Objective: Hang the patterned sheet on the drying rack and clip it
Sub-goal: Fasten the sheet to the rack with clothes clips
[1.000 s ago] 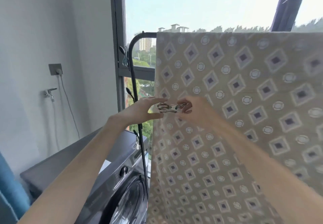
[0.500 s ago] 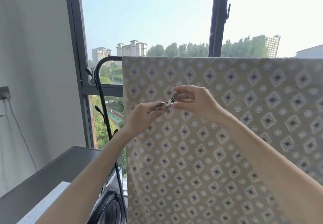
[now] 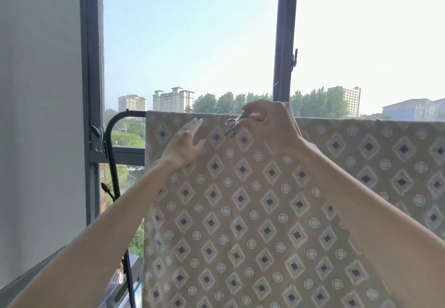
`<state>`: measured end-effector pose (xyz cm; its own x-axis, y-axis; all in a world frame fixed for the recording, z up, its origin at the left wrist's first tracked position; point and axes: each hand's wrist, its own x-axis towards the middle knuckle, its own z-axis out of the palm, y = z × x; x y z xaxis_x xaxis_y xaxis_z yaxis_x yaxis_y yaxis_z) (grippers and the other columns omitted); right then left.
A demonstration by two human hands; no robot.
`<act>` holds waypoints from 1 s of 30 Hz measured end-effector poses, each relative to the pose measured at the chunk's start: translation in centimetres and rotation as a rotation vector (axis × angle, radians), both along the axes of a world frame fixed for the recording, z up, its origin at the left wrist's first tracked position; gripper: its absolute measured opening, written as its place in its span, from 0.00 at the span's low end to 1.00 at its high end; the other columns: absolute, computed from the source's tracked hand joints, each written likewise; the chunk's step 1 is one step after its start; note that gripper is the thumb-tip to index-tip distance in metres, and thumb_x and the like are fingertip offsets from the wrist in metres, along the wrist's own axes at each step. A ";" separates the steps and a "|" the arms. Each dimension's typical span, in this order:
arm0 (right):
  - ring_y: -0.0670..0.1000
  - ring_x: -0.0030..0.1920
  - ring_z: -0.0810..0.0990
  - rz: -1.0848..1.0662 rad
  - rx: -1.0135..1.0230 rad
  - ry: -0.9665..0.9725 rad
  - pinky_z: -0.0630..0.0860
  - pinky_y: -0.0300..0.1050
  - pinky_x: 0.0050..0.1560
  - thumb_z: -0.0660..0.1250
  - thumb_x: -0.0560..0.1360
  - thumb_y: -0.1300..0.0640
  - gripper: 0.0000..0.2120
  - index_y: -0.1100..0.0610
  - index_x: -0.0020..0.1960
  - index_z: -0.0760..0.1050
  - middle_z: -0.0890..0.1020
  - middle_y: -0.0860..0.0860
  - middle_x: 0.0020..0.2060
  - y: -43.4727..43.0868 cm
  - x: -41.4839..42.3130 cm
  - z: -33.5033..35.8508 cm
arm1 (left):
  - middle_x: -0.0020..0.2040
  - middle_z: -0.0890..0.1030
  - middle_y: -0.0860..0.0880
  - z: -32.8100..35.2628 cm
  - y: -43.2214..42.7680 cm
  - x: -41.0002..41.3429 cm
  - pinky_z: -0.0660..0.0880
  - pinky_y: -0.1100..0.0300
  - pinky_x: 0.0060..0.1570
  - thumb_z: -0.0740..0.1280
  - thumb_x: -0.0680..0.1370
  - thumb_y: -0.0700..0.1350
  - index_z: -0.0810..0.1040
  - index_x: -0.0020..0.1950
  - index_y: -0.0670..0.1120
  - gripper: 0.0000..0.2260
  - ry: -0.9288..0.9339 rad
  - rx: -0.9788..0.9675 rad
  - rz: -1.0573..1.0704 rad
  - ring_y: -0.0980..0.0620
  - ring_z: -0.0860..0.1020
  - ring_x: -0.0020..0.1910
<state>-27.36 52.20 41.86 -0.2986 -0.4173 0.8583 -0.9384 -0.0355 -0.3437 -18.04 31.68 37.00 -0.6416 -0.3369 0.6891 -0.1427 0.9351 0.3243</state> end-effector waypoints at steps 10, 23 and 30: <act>0.47 0.43 0.82 -0.124 0.086 0.161 0.71 0.21 0.37 0.77 0.67 0.58 0.15 0.61 0.51 0.82 0.85 0.54 0.45 -6.3 -4.5 5.0 | 0.77 0.46 0.57 2.3 -3.3 -5.2 0.52 0.42 0.73 0.58 0.76 0.32 0.43 0.76 0.58 0.38 -0.048 -0.123 0.183 0.49 0.38 0.75; 0.54 0.51 0.82 -0.035 0.265 0.057 0.80 0.45 0.51 0.75 0.69 0.55 0.17 0.60 0.55 0.80 0.84 0.55 0.48 -10.7 -6.5 6.6 | 0.73 0.63 0.51 1.8 -5.2 -4.9 0.49 0.46 0.74 0.61 0.75 0.30 0.56 0.76 0.49 0.32 0.150 -0.210 0.137 0.51 0.55 0.73; 0.49 0.41 0.82 0.018 0.277 0.024 0.80 0.43 0.45 0.75 0.69 0.56 0.12 0.59 0.50 0.81 0.84 0.53 0.42 -11.7 -6.4 7.2 | 0.73 0.62 0.51 2.0 -8.9 -3.0 0.52 0.41 0.72 0.66 0.76 0.39 0.59 0.74 0.51 0.29 0.141 -0.120 0.227 0.51 0.55 0.73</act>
<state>-33.80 40.48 49.08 -0.2694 -0.6425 0.7174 -0.9466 0.0397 -0.3199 -21.06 22.76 39.03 -0.4539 -0.3713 0.8100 -0.3142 0.9173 0.2444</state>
